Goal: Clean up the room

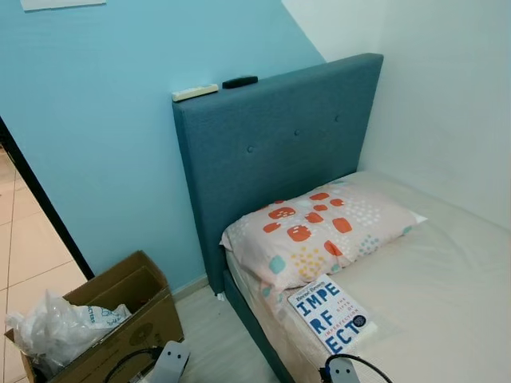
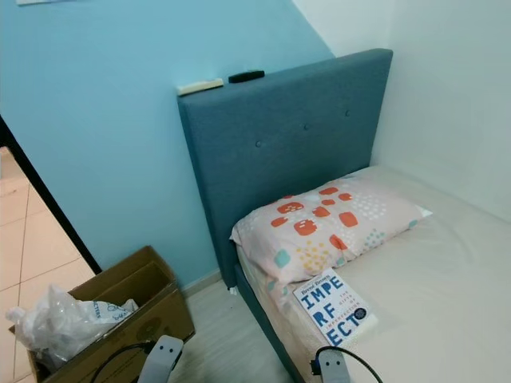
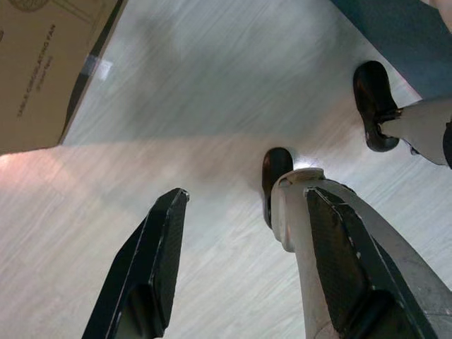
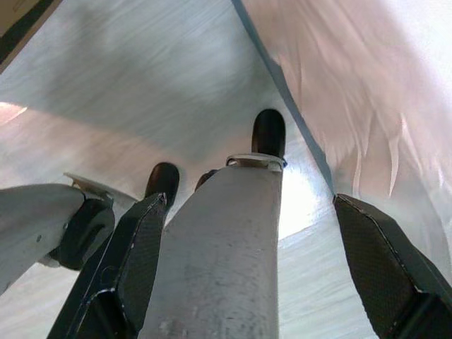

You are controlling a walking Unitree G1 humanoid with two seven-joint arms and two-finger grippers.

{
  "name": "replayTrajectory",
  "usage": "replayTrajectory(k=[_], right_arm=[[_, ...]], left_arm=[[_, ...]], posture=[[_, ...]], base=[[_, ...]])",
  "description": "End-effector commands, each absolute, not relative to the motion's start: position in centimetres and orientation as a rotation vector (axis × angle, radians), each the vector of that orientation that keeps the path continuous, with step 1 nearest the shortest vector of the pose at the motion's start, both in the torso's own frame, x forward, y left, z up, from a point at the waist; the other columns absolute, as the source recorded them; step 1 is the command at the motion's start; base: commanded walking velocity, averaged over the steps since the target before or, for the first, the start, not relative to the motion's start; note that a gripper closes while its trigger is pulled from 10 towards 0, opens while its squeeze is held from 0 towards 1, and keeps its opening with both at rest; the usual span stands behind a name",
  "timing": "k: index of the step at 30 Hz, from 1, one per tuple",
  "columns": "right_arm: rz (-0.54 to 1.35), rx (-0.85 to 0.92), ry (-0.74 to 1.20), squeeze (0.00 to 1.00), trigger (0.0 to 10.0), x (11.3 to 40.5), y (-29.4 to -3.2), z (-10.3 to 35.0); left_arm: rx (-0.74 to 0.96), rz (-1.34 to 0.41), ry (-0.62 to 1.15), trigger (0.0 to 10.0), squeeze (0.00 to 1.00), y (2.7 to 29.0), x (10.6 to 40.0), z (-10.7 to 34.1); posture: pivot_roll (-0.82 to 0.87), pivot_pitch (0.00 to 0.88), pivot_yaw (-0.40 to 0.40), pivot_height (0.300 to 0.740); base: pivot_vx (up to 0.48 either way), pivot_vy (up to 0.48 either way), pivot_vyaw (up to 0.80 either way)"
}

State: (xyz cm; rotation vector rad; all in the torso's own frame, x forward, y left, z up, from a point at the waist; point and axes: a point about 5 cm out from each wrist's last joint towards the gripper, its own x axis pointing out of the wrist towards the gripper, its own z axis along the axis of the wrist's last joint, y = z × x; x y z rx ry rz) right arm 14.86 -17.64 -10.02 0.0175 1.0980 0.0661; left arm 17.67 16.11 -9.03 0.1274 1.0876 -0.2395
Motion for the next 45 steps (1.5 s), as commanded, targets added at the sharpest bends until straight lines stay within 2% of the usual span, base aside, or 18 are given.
replayTrajectory(k=[1, 5, 25, 45], right_arm=[[0.078, 0.018, 1.114, 0.0, 10.0, 14.57, -17.25, -10.17], [0.077, 0.018, 1.118, 0.0, 10.0, 14.45, -17.24, -10.22], [0.075, -0.001, 1.135, 0.0, 10.0, 14.01, -17.45, -10.37], [0.062, 0.026, 1.161, 0.0, 10.0, 13.84, -17.34, -10.47]], left_arm=[[0.126, -0.239, 1.097, 10.0, 0.0, 16.16, 17.47, -9.11], [0.119, -0.234, 1.089, 10.0, 0.0, 16.13, 17.55, -9.08], [0.115, -0.232, 1.081, 10.0, 0.0, 16.06, 17.49, -9.1], [0.151, -0.25, 1.05, 10.0, 0.0, 16.15, 17.77, -8.94]], posture=[[0.0, 0.0, -0.007, 0.722], [0.01, 0.0, -0.007, 0.722], [0.0, 0.0, -0.007, 0.722], [0.0, 0.0, -0.006, 0.722]], base=[[-0.48, 0.0, 0.0], [-0.48, 0.0, 0.0], [0.0, 0.0, 0.0], [0.0, 0.0, -0.8]])
